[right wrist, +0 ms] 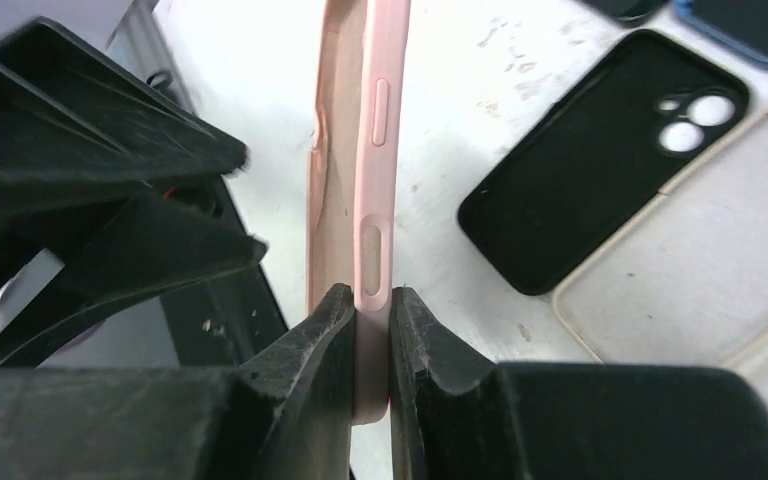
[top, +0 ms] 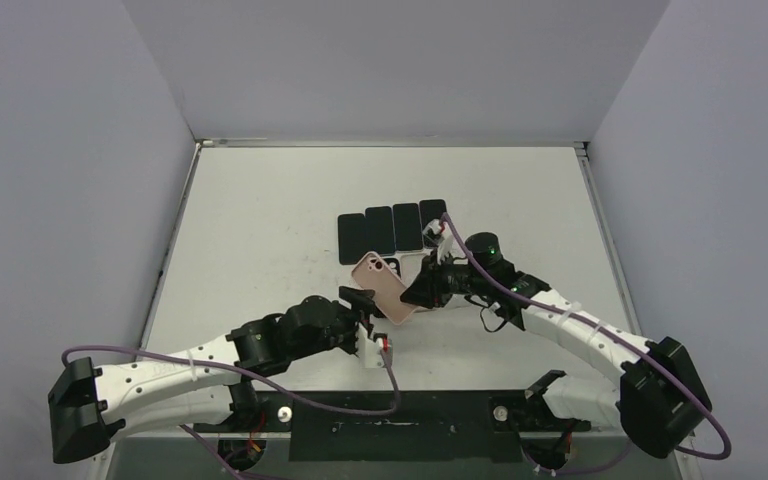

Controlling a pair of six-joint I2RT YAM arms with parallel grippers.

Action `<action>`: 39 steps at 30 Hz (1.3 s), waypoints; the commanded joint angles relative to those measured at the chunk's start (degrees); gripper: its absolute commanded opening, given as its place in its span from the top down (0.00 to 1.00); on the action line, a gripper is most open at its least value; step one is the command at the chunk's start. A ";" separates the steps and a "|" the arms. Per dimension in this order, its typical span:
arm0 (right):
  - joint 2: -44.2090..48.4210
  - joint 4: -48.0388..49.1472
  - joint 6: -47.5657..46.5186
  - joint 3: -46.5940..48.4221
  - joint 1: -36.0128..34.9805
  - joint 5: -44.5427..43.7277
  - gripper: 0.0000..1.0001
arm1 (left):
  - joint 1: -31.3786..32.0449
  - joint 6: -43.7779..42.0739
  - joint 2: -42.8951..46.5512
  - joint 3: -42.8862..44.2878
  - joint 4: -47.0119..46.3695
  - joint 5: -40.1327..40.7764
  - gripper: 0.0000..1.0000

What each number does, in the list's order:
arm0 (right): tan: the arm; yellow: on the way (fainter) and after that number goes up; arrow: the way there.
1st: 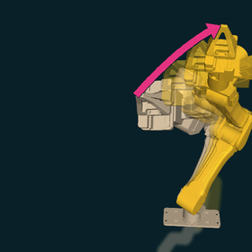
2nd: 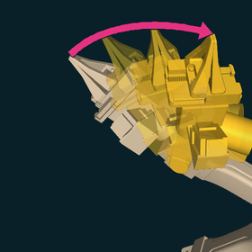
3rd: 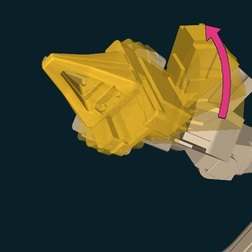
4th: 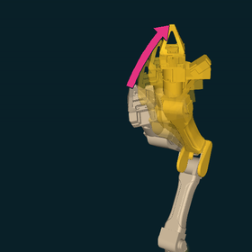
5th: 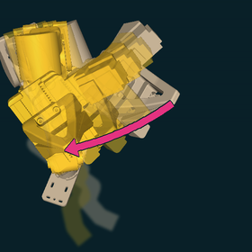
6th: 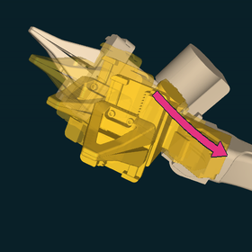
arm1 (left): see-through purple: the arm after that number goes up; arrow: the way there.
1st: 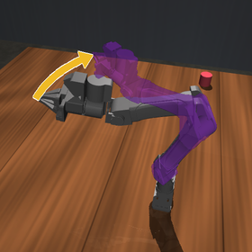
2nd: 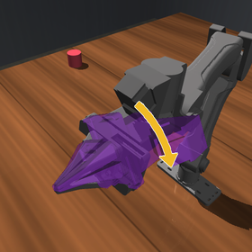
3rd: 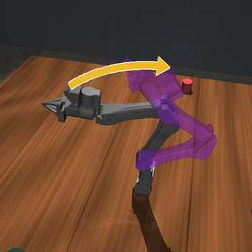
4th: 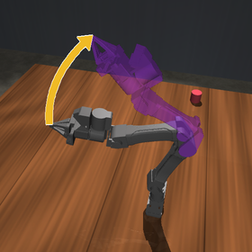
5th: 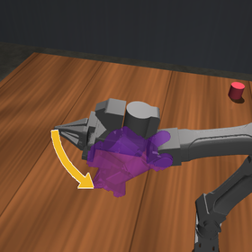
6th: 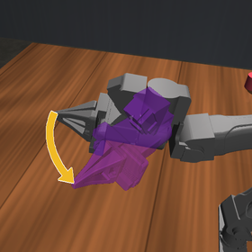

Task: Take the phone out of the phone case
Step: Pick up the phone case from the center of the board, then place the phone case at the center of the board.

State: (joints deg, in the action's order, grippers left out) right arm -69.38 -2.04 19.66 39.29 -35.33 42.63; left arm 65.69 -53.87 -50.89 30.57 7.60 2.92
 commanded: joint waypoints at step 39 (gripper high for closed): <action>20.31 45.51 24.86 -29.41 -1.36 -27.75 1.00 | -10.14 100.89 -19.07 8.64 -27.97 9.41 0.67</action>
State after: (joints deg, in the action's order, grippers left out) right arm -48.75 37.56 44.86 9.37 -36.03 13.80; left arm 56.82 46.06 -69.01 36.75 -16.01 13.93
